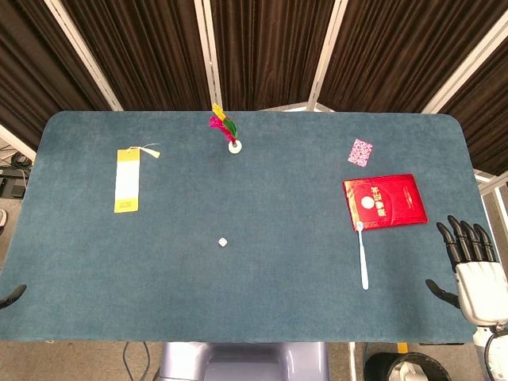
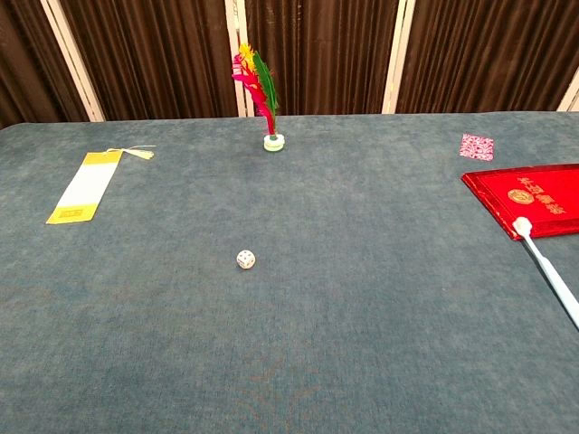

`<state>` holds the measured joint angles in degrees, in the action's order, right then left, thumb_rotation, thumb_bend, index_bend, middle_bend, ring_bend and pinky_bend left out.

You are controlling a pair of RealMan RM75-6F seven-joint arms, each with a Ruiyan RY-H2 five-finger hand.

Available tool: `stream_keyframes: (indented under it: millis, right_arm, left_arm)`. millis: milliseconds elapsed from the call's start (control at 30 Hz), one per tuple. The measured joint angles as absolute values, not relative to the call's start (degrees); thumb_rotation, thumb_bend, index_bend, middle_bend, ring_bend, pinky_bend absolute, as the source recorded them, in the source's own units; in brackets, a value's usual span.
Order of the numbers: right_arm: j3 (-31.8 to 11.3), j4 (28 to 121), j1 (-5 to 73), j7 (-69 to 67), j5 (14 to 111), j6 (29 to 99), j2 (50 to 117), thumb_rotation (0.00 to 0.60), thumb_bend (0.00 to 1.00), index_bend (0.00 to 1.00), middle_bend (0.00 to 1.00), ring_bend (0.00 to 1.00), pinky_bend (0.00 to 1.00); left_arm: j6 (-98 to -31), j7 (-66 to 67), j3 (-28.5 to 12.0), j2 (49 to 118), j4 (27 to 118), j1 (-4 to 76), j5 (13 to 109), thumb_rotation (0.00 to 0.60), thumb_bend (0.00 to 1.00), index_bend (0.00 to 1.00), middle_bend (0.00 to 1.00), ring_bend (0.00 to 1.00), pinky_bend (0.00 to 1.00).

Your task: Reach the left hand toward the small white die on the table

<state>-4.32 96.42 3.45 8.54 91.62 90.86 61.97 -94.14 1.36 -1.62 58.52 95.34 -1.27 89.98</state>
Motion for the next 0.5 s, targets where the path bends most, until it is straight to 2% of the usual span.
stream_keyframes:
  millis: [167,200,233,267,300,333,367,400,433,500]
  right_arm:
    - [-4.24,96.45,3.44,8.78,91.60,90.73,62.06,0.600,0.00,0.00,0.00,0.00,0.00]
    - [-4.22,96.43,3.43,8.80,91.55,90.68,62.09,0.600,0.00,0.00,0.00,0.00,0.00]
    - [-4.19,96.41,3.42,8.80,91.50,90.61,62.11,0.600,0.00,0.00,0.00,0.00,0.00]
    - [-4.13,96.42,3.42,8.81,91.47,90.50,62.11,0.600,0.00,0.00,0.00,0.00,0.00]
    - [-4.11,96.47,3.42,8.81,91.45,90.46,62.10,0.600,0.00,0.00,0.00,0.00,0.00]
    - [-4.10,96.55,3.42,8.83,91.45,90.43,62.08,0.600,0.00,0.00,0.00,0.00,0.00]
    - [-4.09,96.65,3.46,8.88,91.49,90.37,62.07,0.600,0.00,0.00,0.00,0.00,0.00]
    - [-4.10,96.70,3.51,8.95,91.51,90.30,62.06,0.600,0.00,0.00,0.00,0.00,0.00]
    - [-4.10,96.72,3.58,9.02,91.51,90.19,62.07,0.600,0.00,0.00,0.00,0.00,0.00]
    - [-4.10,96.73,3.78,9.28,91.43,89.70,62.14,0.600,0.00,0.00,0.00,0.00,0.00]
  left_arm:
    - [-93.85,1.09,-1.64,58.39,95.41,-1.20,89.78,0.600,0.00,0.00,0.00,0.00,0.00]
    - [-93.76,1.00,-1.61,58.36,95.41,-1.18,89.78,0.600,0.00,0.00,0.02,0.02,0.00]
    - [-93.64,0.91,-1.58,58.35,95.41,-1.16,89.78,0.600,0.00,0.00,0.10,0.11,0.06]
    - [-93.40,0.79,-1.54,58.34,95.40,-1.08,89.77,0.600,0.00,0.00,0.27,0.30,0.24]
    - [-93.14,0.74,-1.51,58.32,95.41,-0.98,89.74,0.600,0.03,0.00,0.48,0.53,0.47]
    - [-92.76,0.71,-1.52,58.31,95.46,-0.82,89.67,0.600,0.14,0.00,0.66,0.71,0.71]
    - [-92.07,0.63,-1.58,58.33,95.61,-0.44,89.57,0.600,0.23,0.00,0.73,0.78,0.82]
    - [-91.37,0.44,-1.60,58.34,95.79,-0.05,89.53,0.600,0.41,0.00,0.81,0.85,0.92]
    - [-90.45,0.09,-1.59,58.35,96.04,0.42,89.53,0.600,0.56,0.00,0.86,0.89,0.98]
    - [-87.40,-0.95,-1.65,58.42,96.56,2.12,89.68,0.600,0.73,0.00,0.92,0.94,1.00]
